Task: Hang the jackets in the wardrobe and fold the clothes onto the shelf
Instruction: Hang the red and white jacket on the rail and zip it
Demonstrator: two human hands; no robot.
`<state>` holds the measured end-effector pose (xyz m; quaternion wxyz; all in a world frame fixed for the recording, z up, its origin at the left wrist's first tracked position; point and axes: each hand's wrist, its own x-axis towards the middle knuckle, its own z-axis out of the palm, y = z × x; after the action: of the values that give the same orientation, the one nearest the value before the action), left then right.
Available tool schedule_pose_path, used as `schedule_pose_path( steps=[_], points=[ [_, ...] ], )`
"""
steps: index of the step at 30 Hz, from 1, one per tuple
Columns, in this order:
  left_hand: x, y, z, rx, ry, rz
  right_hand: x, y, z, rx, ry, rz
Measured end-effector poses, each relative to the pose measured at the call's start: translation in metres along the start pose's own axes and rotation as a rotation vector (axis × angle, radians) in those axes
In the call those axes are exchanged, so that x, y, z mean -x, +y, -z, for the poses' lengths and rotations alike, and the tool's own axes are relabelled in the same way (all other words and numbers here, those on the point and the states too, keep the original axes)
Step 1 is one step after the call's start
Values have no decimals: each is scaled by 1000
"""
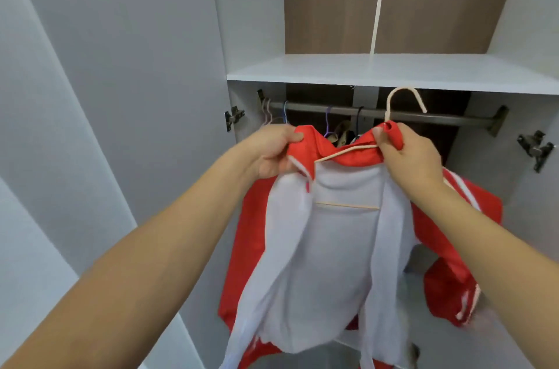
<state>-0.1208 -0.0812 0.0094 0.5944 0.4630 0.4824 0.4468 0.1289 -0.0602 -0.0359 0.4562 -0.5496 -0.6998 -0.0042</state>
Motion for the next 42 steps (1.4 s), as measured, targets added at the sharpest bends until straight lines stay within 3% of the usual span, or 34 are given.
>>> schedule_pose_path(
  steps=[7, 10, 13, 16, 18, 19, 23, 29, 34, 42],
  points=[
    [-2, 44, -43, -155, 94, -300, -6, -34, -7, -144, -169, 93],
    [0, 60, -50, -335, 157, -377, -10, -46, -9, -36, -199, 165],
    [2, 67, -47, -356, 166, -377, -16, -49, -15, 71, -127, 139],
    [6, 49, -37, -223, 262, -495, -23, -53, -16, 29, -96, 61],
    [12, 7, -34, -318, 464, -738, -27, -55, -16, -57, -111, 11],
    [15, -22, -36, -386, 462, -785, -29, -56, -16, -98, -115, -8],
    [8, -120, -59, -568, 192, -434, -30, -65, -16, -221, -150, -44],
    [-15, -137, -85, -596, 308, -300, -33, -64, -4, -560, -159, -102],
    [-27, -137, -108, -718, 526, -282, -34, -59, 4, -675, -73, -150],
    [-18, -159, -82, -521, 535, -568, -28, -35, 27, -475, 76, -140]
  ],
)
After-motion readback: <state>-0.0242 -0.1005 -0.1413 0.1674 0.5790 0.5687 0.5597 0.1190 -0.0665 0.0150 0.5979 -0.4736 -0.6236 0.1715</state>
